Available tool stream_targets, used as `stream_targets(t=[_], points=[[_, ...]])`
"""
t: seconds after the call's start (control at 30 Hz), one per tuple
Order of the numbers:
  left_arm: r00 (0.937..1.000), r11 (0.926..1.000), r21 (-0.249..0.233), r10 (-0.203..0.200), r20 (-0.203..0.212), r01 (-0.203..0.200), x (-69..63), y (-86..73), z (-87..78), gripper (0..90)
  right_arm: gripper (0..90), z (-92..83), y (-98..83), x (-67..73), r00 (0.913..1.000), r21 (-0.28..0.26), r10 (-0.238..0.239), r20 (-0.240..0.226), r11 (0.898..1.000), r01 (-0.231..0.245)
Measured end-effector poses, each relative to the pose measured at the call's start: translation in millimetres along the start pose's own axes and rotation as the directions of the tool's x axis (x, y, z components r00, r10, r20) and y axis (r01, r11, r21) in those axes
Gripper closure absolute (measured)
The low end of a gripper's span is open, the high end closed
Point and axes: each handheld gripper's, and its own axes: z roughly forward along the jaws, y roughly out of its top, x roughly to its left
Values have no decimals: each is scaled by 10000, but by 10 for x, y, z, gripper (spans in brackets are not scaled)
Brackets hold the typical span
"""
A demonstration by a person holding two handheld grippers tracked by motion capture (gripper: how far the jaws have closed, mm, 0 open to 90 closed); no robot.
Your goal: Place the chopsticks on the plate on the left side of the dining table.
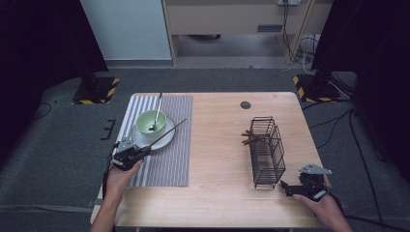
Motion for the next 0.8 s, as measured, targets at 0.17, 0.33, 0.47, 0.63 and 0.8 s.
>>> stream_targets(t=[0.17,0.33,0.47,0.63,0.8], points=[[9999,9999,-41,-109,46,109,33,-20,-19,833,4,0,0,0,10000,2,1,0,10000,-1],[9999,9999,-3,-144,88,144,59,-37,-20,833,4,0,0,0,10000,1,-5,0,10000,5],[9998,9998,80,-162,89,162,89,-62,-16,833,4,0,0,0,10000,1,-5,1,10000,5],[9997,9994,287,-218,126,214,140,-110,-14,833,4,0,0,0,10000,1,-4,0,10000,4],[9994,9990,363,-268,218,260,176,-138,-18,833,4,0,0,0,10000,4,-4,1,10000,4]])
